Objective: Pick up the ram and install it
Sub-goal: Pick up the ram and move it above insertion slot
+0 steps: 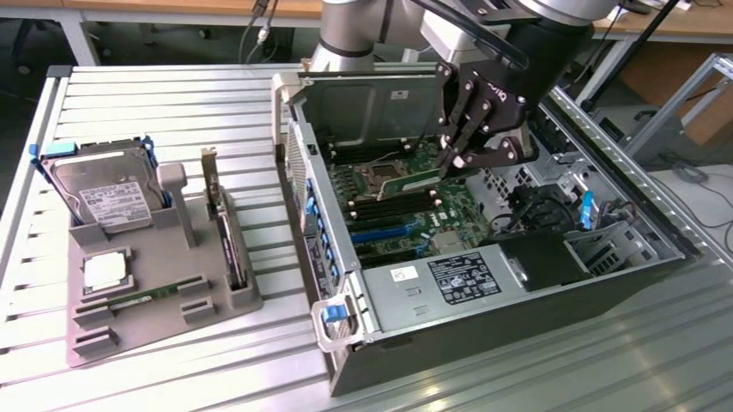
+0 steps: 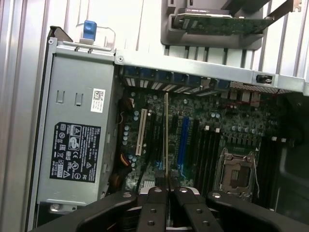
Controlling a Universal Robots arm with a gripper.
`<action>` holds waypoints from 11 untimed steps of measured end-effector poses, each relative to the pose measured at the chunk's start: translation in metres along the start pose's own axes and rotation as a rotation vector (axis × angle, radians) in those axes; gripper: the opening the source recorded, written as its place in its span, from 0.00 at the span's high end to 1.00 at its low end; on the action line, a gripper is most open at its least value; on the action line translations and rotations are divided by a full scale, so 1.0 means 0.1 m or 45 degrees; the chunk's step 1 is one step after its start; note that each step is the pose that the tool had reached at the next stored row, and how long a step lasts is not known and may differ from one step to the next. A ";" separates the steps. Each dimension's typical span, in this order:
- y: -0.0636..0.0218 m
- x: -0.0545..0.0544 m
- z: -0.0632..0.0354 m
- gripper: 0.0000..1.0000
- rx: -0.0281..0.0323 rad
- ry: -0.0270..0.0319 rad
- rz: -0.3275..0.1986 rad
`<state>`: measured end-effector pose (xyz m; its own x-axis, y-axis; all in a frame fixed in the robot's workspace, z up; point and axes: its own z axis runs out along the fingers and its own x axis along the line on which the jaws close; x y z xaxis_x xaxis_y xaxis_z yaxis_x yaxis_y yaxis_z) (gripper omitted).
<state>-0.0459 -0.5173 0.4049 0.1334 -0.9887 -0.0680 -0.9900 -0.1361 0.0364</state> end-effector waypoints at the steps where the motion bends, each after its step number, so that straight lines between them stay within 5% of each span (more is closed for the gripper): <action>1: -0.026 0.00 -0.001 0.88 0.0000 -0.0001 0.000; 11: -0.224 0.03 -0.008 0.88 0.0000 0.0000 0.000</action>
<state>-0.0233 -0.5173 0.4047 0.1337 -0.9887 -0.0681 -0.9900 -0.1364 0.0363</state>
